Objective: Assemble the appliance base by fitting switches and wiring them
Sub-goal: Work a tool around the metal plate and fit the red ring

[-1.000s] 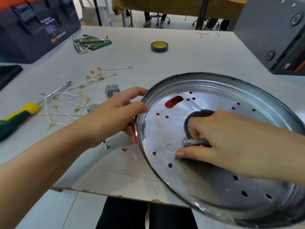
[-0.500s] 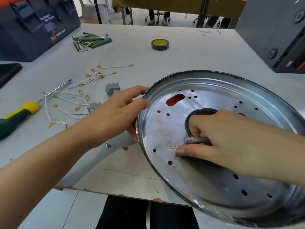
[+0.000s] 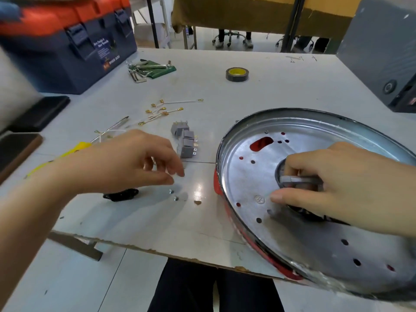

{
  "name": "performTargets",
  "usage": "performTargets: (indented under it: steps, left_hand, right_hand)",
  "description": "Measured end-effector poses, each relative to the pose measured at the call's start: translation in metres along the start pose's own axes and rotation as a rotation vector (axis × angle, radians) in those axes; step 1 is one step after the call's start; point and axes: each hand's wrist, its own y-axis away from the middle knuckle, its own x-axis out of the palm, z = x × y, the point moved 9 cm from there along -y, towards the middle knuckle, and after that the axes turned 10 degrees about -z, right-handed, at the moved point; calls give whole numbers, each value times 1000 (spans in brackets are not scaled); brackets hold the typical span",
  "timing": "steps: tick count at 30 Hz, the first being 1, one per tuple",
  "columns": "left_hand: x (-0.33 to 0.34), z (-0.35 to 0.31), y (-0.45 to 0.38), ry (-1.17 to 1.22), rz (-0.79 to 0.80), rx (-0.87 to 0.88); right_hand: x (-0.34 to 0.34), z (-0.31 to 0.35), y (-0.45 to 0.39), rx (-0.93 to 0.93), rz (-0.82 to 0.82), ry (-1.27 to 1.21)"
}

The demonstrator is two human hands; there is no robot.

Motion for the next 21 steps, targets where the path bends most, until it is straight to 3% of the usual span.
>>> performTargets:
  steps: [3, 11, 17, 21]
  left_hand:
    - [17, -7, 8, -64, 74, 72]
    - [24, -16, 6, -74, -42, 148]
    - [-18, -18, 1, 306, -275, 34]
    - [-30, -46, -12, 411, -260, 87]
  right_hand:
    - [-1, 2, 0, 12, -10, -9]
    - [-1, -5, 2, 66, -52, -71]
    - [-16, -11, 2, 63, -165, -132]
    - [-25, -10, -1, 46, -219, -282]
